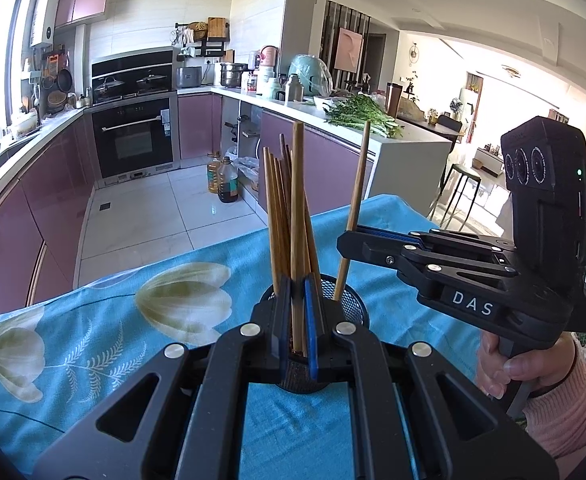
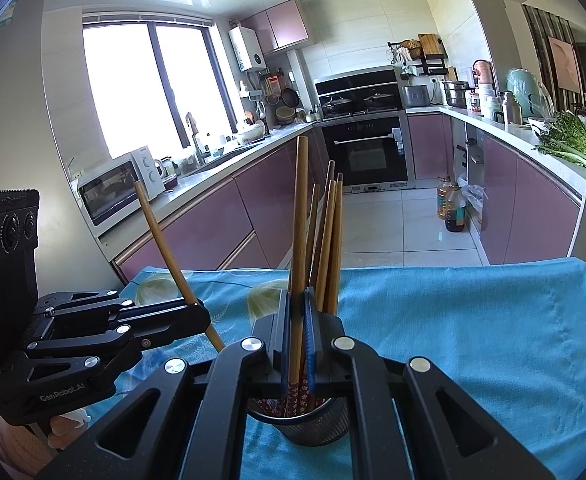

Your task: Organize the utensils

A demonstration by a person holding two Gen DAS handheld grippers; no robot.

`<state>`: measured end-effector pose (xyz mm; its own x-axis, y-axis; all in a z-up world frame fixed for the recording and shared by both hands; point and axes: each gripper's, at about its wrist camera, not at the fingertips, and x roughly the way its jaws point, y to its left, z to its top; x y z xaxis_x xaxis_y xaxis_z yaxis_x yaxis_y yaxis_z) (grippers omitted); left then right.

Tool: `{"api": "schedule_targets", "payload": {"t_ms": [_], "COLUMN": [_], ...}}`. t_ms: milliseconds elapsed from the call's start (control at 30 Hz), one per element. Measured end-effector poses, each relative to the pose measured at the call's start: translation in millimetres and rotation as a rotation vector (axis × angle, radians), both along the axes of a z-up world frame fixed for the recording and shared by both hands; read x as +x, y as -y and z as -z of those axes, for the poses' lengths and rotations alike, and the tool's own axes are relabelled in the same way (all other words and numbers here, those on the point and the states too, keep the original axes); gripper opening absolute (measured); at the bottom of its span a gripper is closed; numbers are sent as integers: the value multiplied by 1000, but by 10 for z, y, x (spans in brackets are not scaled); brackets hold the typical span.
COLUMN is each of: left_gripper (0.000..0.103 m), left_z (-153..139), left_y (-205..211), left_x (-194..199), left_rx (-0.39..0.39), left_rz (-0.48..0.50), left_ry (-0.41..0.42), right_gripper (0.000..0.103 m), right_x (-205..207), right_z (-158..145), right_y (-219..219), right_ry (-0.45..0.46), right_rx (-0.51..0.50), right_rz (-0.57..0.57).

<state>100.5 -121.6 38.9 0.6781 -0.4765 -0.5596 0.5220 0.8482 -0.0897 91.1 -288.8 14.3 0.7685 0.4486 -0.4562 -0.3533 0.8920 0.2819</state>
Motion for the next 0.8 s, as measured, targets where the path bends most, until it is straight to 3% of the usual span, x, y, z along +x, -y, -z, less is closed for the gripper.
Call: {"api": "schedule_targets", "payload": {"t_ms": [800], "left_gripper": [7], "left_z": [41], "left_y": [4], "left_x": [15], "left_rx": [6], "left_rz": [4], "left_ry": [-3], "right_gripper": [6], "right_x": [11], "right_z": [23], "right_y": [8], "right_ry": [-8], "right_rx": [-2], "right_rz": [-1]}}
